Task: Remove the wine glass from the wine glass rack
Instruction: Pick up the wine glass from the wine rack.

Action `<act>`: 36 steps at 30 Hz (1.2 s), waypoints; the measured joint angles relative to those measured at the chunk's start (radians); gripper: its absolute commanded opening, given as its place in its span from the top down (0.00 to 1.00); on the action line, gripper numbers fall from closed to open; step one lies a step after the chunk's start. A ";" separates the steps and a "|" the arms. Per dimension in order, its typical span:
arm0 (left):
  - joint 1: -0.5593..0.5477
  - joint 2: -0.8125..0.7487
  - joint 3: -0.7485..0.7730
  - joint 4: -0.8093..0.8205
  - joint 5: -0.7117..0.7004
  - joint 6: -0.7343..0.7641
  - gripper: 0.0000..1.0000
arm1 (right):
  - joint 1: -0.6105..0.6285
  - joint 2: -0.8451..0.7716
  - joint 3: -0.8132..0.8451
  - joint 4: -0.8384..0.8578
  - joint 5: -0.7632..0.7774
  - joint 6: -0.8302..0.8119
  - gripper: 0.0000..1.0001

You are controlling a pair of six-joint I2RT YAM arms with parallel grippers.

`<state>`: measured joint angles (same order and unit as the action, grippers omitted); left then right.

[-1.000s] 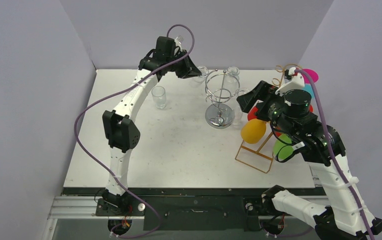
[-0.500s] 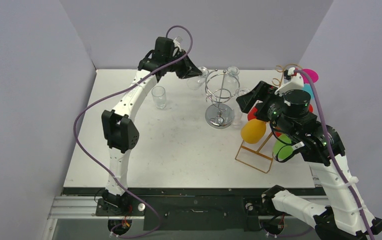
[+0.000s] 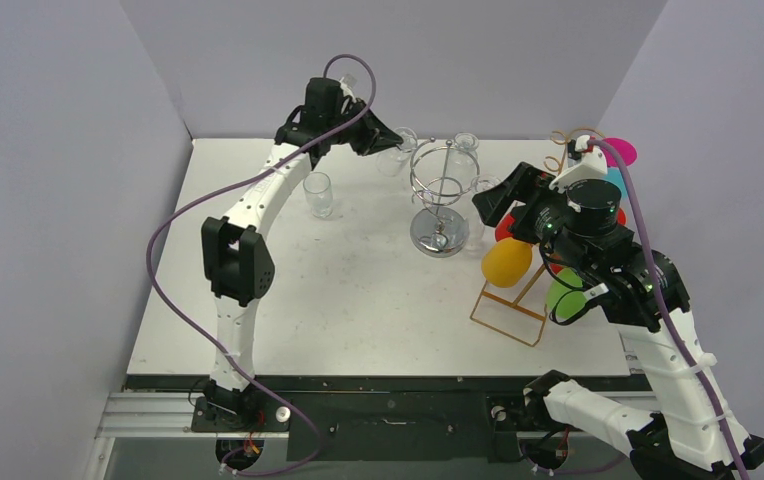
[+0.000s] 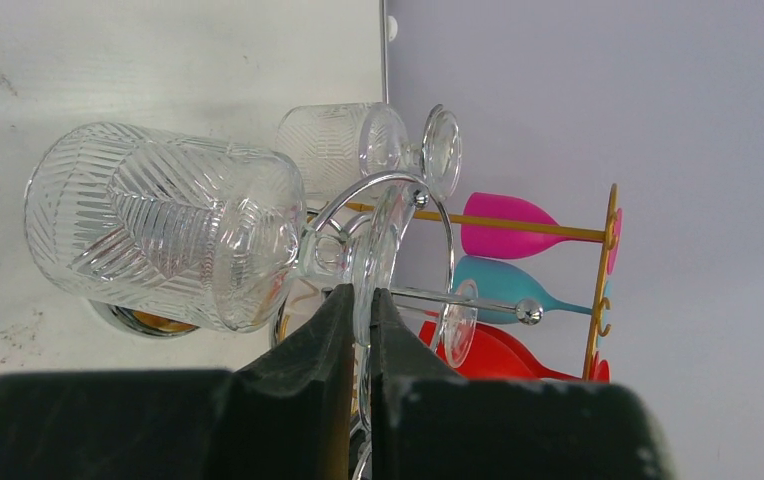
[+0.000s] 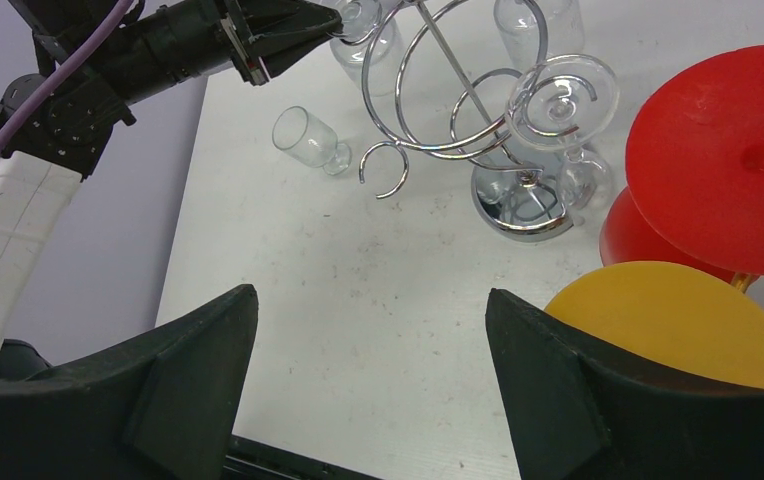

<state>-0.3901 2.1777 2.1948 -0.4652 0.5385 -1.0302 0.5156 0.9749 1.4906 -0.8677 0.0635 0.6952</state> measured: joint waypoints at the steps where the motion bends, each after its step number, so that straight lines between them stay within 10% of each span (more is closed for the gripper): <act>1: 0.002 -0.002 -0.006 0.011 0.000 -0.006 1.00 | 0.000 0.000 0.000 0.000 0.000 0.000 0.21; 36: 0.047 -0.074 -0.053 0.035 -0.037 0.003 1.00 | -0.006 0.003 0.000 0.000 -0.012 -0.003 0.20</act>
<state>-0.3431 2.1033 2.1418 -0.4305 0.5014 -1.0275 0.5095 0.9775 1.4902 -0.8677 0.0513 0.6918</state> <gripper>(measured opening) 0.029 0.796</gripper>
